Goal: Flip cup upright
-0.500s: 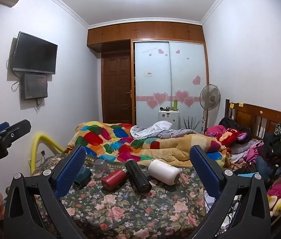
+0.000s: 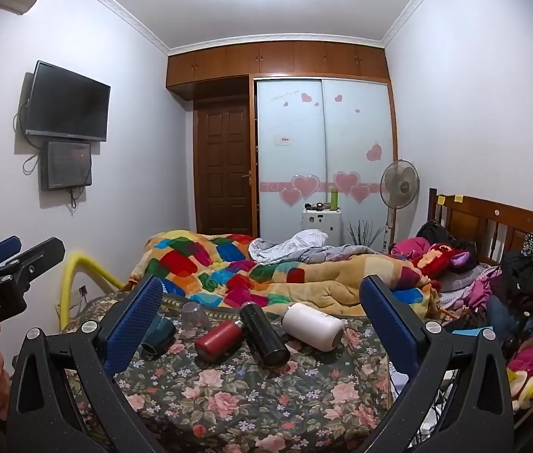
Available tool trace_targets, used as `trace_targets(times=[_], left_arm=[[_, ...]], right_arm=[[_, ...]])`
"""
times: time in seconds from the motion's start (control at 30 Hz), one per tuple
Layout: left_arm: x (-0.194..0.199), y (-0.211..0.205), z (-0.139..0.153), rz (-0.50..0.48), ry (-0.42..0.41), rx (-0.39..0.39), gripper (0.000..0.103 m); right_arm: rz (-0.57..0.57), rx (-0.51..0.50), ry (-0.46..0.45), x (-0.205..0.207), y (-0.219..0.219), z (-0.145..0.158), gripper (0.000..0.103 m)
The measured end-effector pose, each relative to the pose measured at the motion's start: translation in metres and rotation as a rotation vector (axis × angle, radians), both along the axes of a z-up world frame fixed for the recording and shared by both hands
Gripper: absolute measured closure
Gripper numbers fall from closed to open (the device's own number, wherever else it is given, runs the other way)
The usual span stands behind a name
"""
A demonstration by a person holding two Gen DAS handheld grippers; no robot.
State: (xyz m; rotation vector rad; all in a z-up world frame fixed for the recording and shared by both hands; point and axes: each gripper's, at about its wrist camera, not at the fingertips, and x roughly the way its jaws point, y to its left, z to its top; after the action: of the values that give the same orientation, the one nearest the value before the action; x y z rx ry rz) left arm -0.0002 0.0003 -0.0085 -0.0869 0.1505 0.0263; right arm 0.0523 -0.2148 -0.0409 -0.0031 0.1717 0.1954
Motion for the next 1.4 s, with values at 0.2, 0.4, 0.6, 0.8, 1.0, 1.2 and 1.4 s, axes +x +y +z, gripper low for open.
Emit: trace_targets(times=[0.2, 0.4, 0.6, 0.8, 1.0, 1.2, 1.4], left_arm=[[0.0008, -0.0009, -0.0039, 0.006, 0.001, 0.007, 0.000], [0.0016, 0.0006, -0.0054, 0.007, 0.003, 0.008, 0.000], [0.0016, 0.0015, -0.0054, 0.010, 0.002, 0.009, 0.000], [0.0021, 0.0036, -0.0048, 0.013, 0.004, 0.013, 0.000], [0.0021, 0.0033, -0.0040, 0.014, 0.004, 0.015, 0.000], [0.0027, 0.0045, -0.0009, 0.017, 0.003, 0.013, 0.000], [0.0032, 0.0077, -0.0003, 0.020, 0.003, 0.013, 0.000]], right_arm=[[-0.001, 0.000, 0.000, 0.0009, 0.0004, -0.0015, 0.000], [-0.001, 0.001, 0.001, 0.0016, 0.0006, -0.0023, 0.000], [0.000, 0.001, 0.002, 0.0014, 0.0002, -0.0020, 0.000], [0.003, 0.003, 0.002, 0.0026, 0.0007, -0.0024, 0.000], [0.003, 0.002, 0.000, 0.0020, 0.0025, -0.0035, 0.000], [0.005, 0.004, 0.000, 0.0017, 0.0033, -0.0039, 0.000], [0.008, 0.005, 0.002, 0.0030, 0.0059, -0.0027, 0.000]])
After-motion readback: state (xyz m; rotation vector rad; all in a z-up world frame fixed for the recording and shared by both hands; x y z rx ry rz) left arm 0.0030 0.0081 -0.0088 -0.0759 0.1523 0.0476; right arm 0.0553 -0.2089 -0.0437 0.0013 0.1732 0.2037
